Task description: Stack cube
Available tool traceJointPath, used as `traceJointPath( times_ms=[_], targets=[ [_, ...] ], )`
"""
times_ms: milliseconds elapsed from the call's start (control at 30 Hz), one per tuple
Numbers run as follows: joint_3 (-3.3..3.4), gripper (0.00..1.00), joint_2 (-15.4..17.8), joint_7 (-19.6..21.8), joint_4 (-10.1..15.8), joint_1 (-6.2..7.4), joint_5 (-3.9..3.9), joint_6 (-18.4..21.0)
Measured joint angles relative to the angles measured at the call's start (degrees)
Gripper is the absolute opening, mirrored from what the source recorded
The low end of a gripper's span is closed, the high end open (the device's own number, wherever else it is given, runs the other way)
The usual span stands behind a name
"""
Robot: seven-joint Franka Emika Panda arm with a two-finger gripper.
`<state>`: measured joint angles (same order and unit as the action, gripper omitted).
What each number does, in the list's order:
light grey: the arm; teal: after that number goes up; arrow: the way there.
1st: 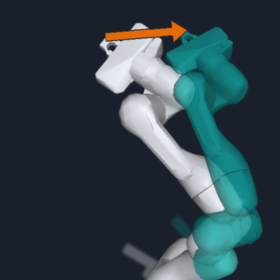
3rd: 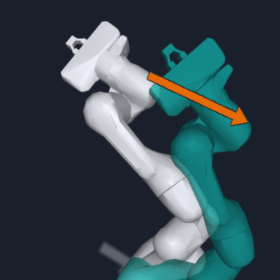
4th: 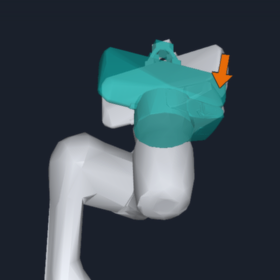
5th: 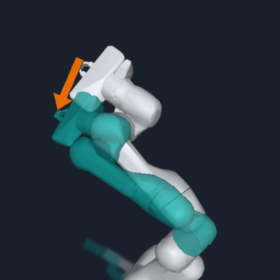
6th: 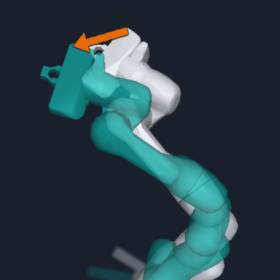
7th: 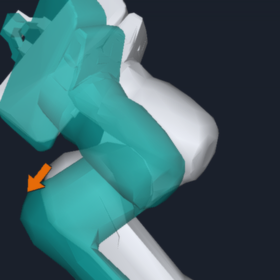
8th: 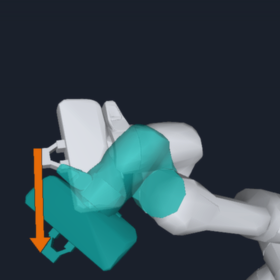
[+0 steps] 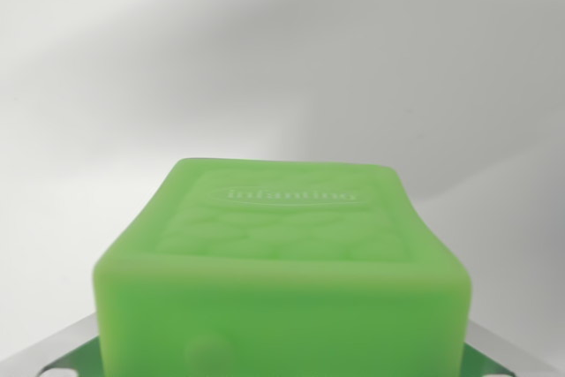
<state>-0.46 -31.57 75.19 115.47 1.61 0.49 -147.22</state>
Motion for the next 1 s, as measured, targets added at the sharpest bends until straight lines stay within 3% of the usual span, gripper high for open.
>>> traceJointPath(
  times_ms=[333,1000],
  targets=[
    [0.00,0.00,3.03,-0.95,0.87,-0.31,0.00,2.01],
    [-0.02,0.00,6.44,-9.10,4.45,-3.59,0.00,2.03]
  ],
)
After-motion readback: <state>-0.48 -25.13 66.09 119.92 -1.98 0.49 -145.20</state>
